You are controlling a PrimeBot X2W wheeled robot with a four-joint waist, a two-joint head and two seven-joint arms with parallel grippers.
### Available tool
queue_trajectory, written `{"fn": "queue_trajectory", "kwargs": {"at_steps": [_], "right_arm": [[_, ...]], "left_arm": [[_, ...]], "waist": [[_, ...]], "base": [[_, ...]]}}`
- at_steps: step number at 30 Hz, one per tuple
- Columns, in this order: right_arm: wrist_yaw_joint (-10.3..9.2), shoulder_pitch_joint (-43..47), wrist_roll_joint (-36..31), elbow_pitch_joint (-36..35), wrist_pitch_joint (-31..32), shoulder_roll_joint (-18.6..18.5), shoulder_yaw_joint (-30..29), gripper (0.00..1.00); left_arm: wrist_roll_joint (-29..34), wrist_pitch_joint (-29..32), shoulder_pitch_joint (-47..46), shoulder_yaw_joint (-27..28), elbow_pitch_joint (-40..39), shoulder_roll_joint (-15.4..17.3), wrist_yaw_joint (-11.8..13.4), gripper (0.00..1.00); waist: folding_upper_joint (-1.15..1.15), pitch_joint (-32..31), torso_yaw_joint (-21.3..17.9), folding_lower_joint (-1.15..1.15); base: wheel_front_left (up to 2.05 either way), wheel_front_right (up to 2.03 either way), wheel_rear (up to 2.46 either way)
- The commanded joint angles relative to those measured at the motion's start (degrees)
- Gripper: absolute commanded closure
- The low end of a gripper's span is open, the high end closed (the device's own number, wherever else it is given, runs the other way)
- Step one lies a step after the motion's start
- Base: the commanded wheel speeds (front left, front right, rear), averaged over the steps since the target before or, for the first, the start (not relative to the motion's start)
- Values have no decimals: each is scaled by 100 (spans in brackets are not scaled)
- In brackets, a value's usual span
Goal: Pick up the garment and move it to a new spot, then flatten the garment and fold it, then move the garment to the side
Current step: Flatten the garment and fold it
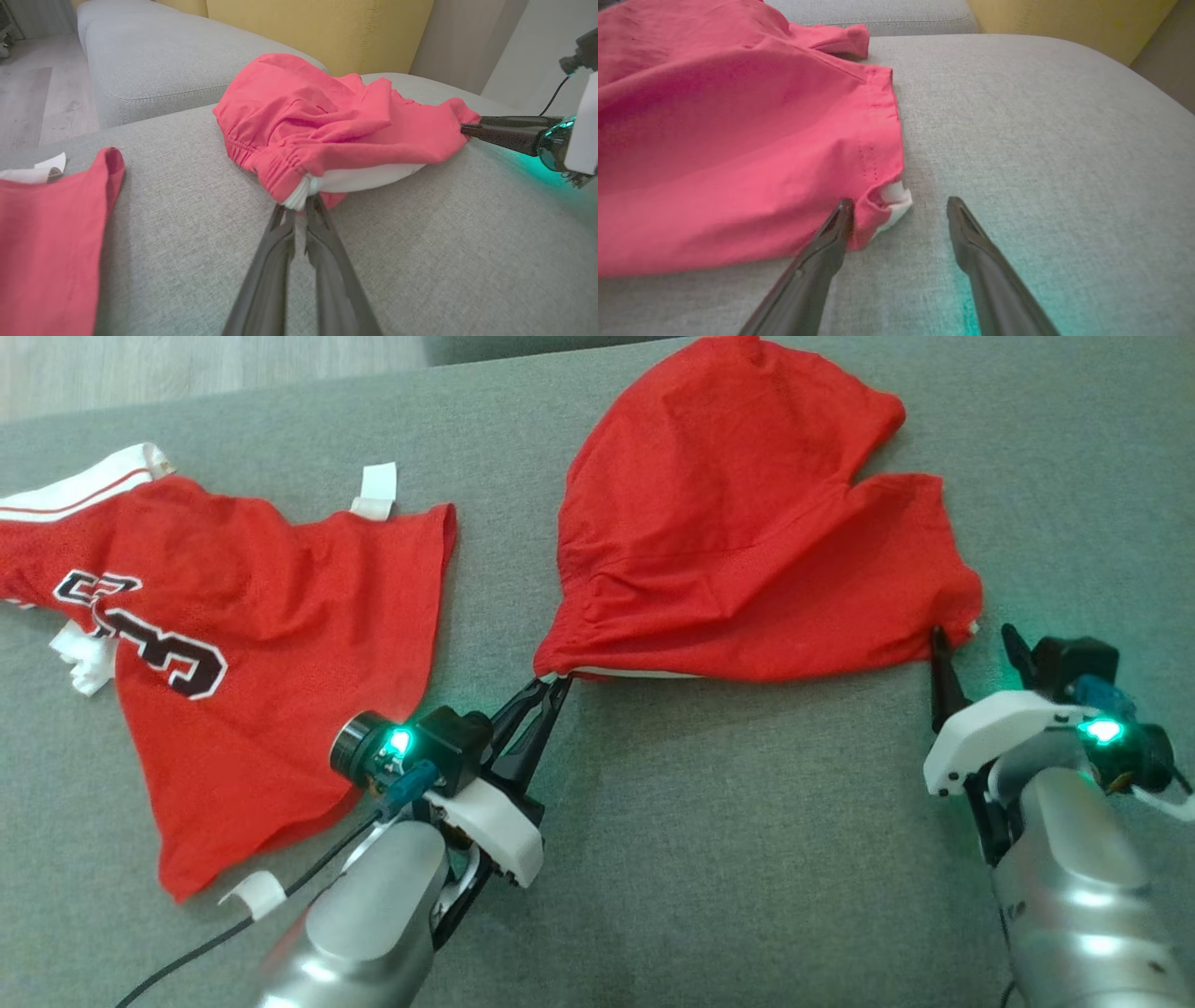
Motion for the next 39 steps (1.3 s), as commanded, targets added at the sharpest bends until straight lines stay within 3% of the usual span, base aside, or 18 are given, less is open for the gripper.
{"fn": "queue_trajectory", "kwargs": {"at_steps": [1, 15, 16, 17, 27, 39], "right_arm": [[20, -226, -80, -65, -90, -9, 64, 0], [20, -848, -414, 1168, -272, -9, -343, 0], [20, -885, -377, 1267, -287, -9, -294, 31], [20, -919, -324, 1361, -312, -9, -241, 100], [20, -1095, 518, 1603, -558, -9, 395, 100], [20, -1296, 1572, -197, -513, -91, 1430, 100]], "left_arm": [[56, -70, -252, 156, -171, 41, 35, 100], [90, -72, -269, 166, -237, 38, 29, 100], [89, -72, -265, 174, -235, 37, 30, 100], [87, -72, -255, 184, -232, 36, 32, 100], [69, -72, -78, 359, -208, 110, 109, 100], [-87, 44, -721, 819, -610, 502, 142, 100]], "waist": [[0, 14, 18, 0], [0, 88, 56, 0], [0, 78, 52, 0], [0, 62, 44, 0], [0, -385, -175, 0], [0, -1227, -414, 0]], "base": [[0, 0, 0], [0, 0, 0], [0, 0, 0], [0, 0, 0], [0, 0, 0], [0, 0, 0]]}}
